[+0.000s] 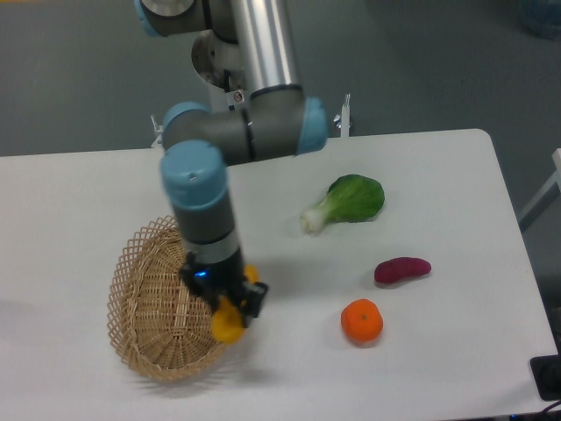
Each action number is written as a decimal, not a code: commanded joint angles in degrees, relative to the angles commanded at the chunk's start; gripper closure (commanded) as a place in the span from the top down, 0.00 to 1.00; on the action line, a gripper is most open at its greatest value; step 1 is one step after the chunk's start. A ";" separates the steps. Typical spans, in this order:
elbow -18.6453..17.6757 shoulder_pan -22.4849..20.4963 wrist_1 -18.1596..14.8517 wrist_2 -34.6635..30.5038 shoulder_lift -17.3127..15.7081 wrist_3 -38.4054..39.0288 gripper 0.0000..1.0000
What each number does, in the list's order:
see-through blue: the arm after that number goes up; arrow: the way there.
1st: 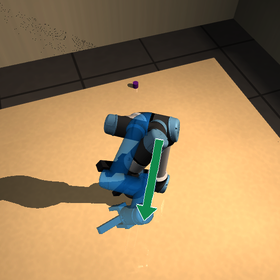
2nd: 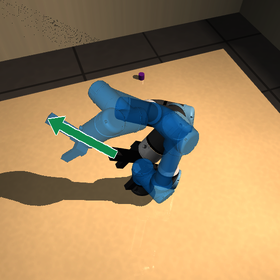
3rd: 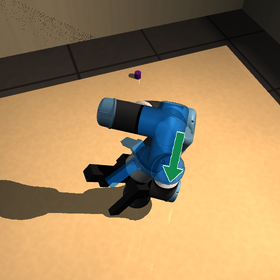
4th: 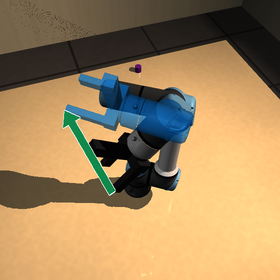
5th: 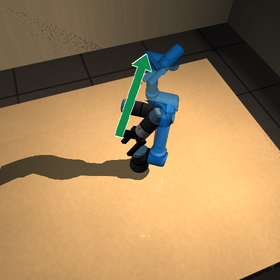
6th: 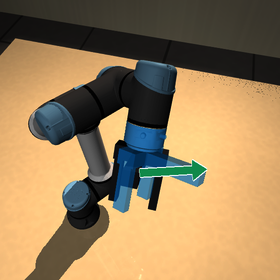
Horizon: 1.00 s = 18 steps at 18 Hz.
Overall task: Pick up the mango from the basket
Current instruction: 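Carry the held mango toward the purple sweet potato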
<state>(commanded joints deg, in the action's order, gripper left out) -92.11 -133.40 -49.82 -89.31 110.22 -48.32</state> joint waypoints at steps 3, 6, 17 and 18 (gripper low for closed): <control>0.09 -5.54 -4.05 1.85 -1.67 -8.78 0.54; 0.70 -10.11 -6.51 2.12 -2.02 -16.35 0.54; 4.57 -18.65 -11.18 4.14 -1.59 -29.81 0.54; 4.57 -19.35 -11.18 4.14 -1.59 -30.34 0.54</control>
<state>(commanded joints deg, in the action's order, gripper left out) -87.54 -152.75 -61.00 -85.17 108.63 -78.66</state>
